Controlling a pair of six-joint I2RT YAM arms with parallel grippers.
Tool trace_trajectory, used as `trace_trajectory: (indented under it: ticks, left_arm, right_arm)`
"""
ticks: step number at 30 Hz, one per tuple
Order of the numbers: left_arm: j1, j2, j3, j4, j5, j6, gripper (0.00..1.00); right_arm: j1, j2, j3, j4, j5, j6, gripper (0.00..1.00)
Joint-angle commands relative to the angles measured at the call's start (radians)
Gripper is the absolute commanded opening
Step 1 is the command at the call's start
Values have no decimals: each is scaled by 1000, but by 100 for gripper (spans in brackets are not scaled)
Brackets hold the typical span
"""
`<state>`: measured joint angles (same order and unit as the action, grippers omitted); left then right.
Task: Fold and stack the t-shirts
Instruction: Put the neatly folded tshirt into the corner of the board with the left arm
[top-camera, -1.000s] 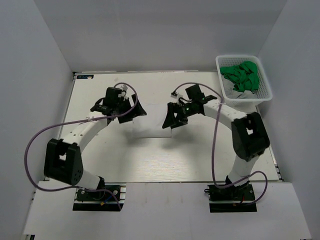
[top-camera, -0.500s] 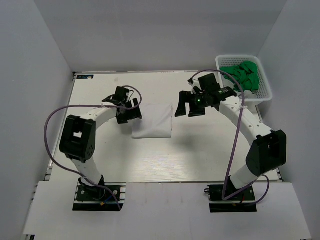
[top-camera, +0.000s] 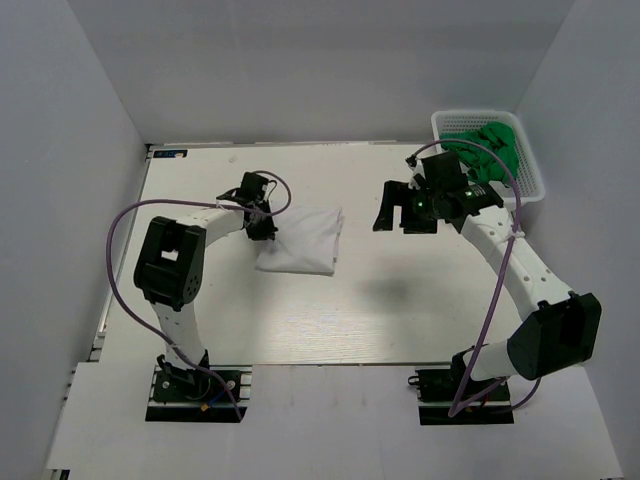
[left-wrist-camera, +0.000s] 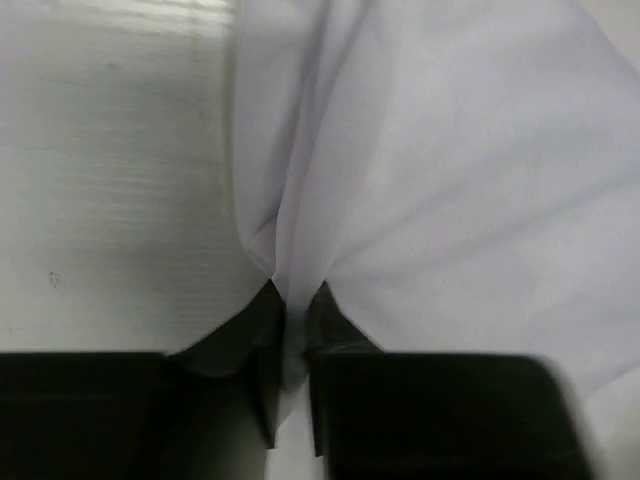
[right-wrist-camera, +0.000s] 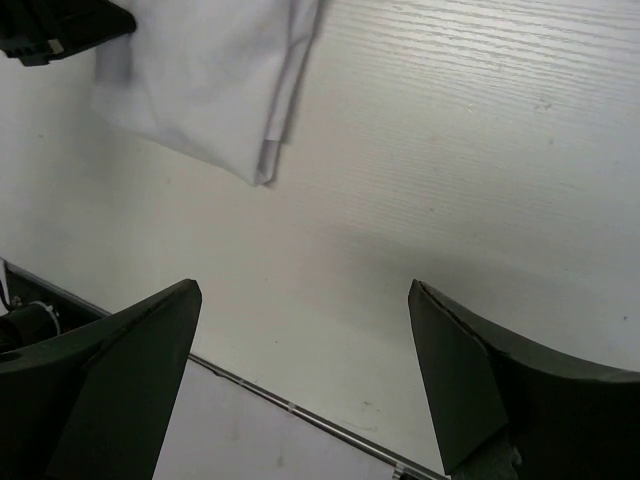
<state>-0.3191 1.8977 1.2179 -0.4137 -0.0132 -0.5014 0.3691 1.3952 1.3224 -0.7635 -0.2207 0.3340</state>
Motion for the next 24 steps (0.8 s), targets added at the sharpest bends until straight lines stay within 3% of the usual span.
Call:
trace_trajectory:
  ticks: [1,2,7,11,15,19,24]
  left_arm:
    - [-1,17,26,-37,-111,8,11]
    - [15,26,60,-56,-137,-38,0]
    - [78,92,210,-160,-339,-6,0]
    - [144,178,369,-221,-373,58,0]
    - [233,244,452,-179,-373,158,0]
    - [307,352,644,-224,-404,227,0]
    - [389,460,767,-181,-381,340,0]
  right_arm:
    - [-19,-53,-15,-14,73,5,90]
    - [-24,-55,-17,-13,98,13,90]
    - [-45,-61,-37,10,138,14,90]
    - [-55,-50,-38,33,179,17,90]
    - [-58,-24,-2,64,188,-7,90]
    - [-65,65,57,92,215,-6,90]
    - [-70,183,165,112,182,13,90]
